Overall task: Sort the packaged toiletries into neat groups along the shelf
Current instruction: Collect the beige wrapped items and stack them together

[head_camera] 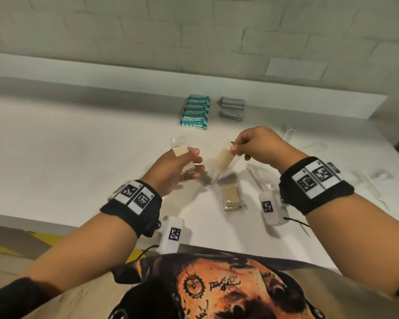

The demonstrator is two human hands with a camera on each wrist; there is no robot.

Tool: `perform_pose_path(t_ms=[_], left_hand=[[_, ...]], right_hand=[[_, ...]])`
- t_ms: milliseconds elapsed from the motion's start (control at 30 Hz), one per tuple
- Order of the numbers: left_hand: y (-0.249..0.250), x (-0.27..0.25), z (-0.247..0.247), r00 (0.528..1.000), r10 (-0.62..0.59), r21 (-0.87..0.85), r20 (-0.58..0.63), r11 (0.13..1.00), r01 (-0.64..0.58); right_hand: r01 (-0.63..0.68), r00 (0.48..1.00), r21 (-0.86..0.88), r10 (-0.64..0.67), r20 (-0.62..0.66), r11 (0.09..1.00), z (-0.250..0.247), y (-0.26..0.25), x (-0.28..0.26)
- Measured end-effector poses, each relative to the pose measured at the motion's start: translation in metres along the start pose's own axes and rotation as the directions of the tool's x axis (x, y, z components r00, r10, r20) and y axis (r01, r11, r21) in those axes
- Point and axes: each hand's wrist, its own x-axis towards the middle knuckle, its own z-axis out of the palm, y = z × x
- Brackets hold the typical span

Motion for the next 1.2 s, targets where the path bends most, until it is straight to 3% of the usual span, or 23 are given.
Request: perform_pose_path(t_ms=[133,300,367,433,500,600,667,733,833,867,933,1000,1033,1100,1167,1200], left_hand=[[0.001,-0.001,-0.001,0.998,-0.063,-0.021,0.031,0.998,0.064],[-0.003,0.003,-0.011,0.977,-0.17,-0.174,0.126,0.966,0.19],[-0.004,0.003,-0.014,0.973,-0.165,-0.209,0.159,0.958,0.197],[-0.003,0.002,-0.011,0.98,-0.167,-0.204,0.104,0.961,0.186],[-0.003,0.002,-0.006,0.988,-0.147,-0.137,0.039,0.979,0.151],[-0.006,0.004,-0.001,0.997,-0.07,0.077,0.03,0.995,0.067],[-0.008,0.005,0.003,0.998,-0.021,0.159,0.058,0.987,0.012],[-0.008,0.005,0.007,0.996,0.023,0.153,0.087,0.988,-0.036],[-0.005,0.007,0.011,0.996,0.048,0.115,0.074,0.992,-0.056],[-0.003,0.009,0.011,0.998,0.036,0.088,0.045,0.995,-0.04],[0.0,0.013,0.009,1.0,-0.021,0.013,0.011,1.0,0.021],[0.001,0.015,0.008,0.999,-0.033,-0.043,0.031,0.999,0.034],[0.002,0.015,0.009,0.999,-0.014,-0.064,0.028,0.998,0.016],[0.002,0.017,0.011,0.999,0.036,-0.09,0.0,0.995,-0.036],[0.003,0.018,0.014,0.997,0.082,-0.091,-0.006,0.992,-0.082],[0.003,0.018,0.015,0.996,0.094,-0.089,-0.005,0.992,-0.094]], right_hand=[[0.081,0.993,-0.283,-0.052,0.108,0.956,0.005,0.001,-0.003],[0.151,0.936,-0.427,0.009,0.351,0.891,0.024,0.013,-0.004],[0.159,0.929,-0.472,0.03,0.368,0.867,0.033,0.018,-0.003],[0.138,0.953,-0.482,0.017,0.303,0.865,0.036,0.02,0.0],[0.112,0.98,-0.354,-0.044,0.194,0.929,0.033,0.016,0.001],[0.048,0.992,0.047,-0.053,0.11,0.998,0.026,0.001,0.0],[0.005,0.988,0.23,-0.041,0.151,0.973,0.026,-0.009,-0.002],[0.0,0.979,0.296,-0.061,0.195,0.955,0.029,-0.013,-0.003],[0.064,0.995,0.416,-0.092,0.048,0.907,0.034,-0.01,0.0],[0.122,0.993,0.428,-0.11,-0.054,0.896,0.035,-0.008,0.0],[0.267,0.955,0.29,-0.212,-0.208,0.919,0.036,-0.004,-0.002],[0.372,0.916,0.095,-0.349,-0.199,0.923,0.04,-0.002,-0.006],[0.371,0.917,0.097,-0.348,-0.193,0.924,0.042,-0.001,-0.007],[0.242,0.963,0.295,-0.192,-0.191,0.924,0.039,-0.001,-0.009],[0.073,0.997,0.494,-0.049,-0.062,0.866,0.035,-0.004,-0.009],[0.04,0.999,0.499,-0.039,-0.012,0.866,0.033,-0.005,-0.009]])
